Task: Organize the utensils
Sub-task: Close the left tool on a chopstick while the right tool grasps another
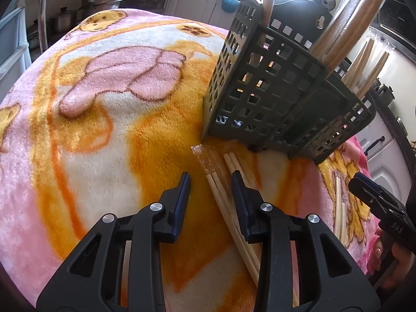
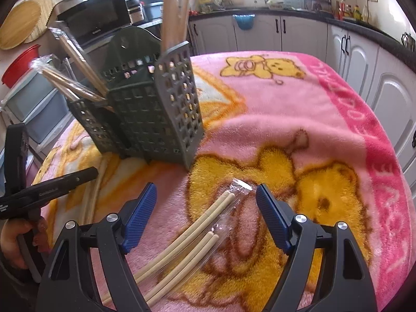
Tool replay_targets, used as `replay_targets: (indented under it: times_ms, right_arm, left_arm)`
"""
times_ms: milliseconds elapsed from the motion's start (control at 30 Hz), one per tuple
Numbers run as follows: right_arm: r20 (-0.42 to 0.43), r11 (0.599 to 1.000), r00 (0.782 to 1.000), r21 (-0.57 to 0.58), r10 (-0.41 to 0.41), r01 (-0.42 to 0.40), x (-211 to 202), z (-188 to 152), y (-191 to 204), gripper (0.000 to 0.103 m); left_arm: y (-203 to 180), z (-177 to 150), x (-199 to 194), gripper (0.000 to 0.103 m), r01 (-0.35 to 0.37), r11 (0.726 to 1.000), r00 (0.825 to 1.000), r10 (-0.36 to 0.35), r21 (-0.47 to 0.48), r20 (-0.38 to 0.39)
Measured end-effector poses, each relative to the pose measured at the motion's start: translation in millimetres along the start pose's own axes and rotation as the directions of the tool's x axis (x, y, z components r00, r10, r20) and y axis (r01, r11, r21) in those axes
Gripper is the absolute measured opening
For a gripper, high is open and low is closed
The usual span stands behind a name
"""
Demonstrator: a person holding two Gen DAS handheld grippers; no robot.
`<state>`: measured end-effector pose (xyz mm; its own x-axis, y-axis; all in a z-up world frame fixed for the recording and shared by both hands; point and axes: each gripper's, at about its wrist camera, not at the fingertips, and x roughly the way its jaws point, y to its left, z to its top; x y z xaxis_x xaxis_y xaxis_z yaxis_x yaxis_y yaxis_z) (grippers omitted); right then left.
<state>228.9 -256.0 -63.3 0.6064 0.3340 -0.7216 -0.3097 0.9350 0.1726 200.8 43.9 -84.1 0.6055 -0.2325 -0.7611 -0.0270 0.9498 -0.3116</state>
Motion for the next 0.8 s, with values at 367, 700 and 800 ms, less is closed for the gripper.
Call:
replay_targets:
  times_ms: [367, 700, 800]
  right_arm:
    - [-0.050, 0.995, 0.999, 0.102, 0.015, -0.010, 20, 3, -20, 0.065]
    - [-0.069, 0.994, 0.998, 0.110, 0.001, 0.007, 30, 4, -28, 0.031]
    - [-0.065, 0.994, 0.998, 0.108, 0.013, -0.006, 30, 2, -29, 0.018]
  left_arm:
    - [2, 17, 9, 0.028, 0.001, 1.000, 1.000, -0.001, 0.001, -0.002]
    - [6, 24, 15, 0.026, 0.009, 1.000, 1.000, -0.009, -0.014, 0.007]
    - [5, 25, 17, 0.022, 0.000, 1.000, 1.000, 0.000, -0.009, 0.014]
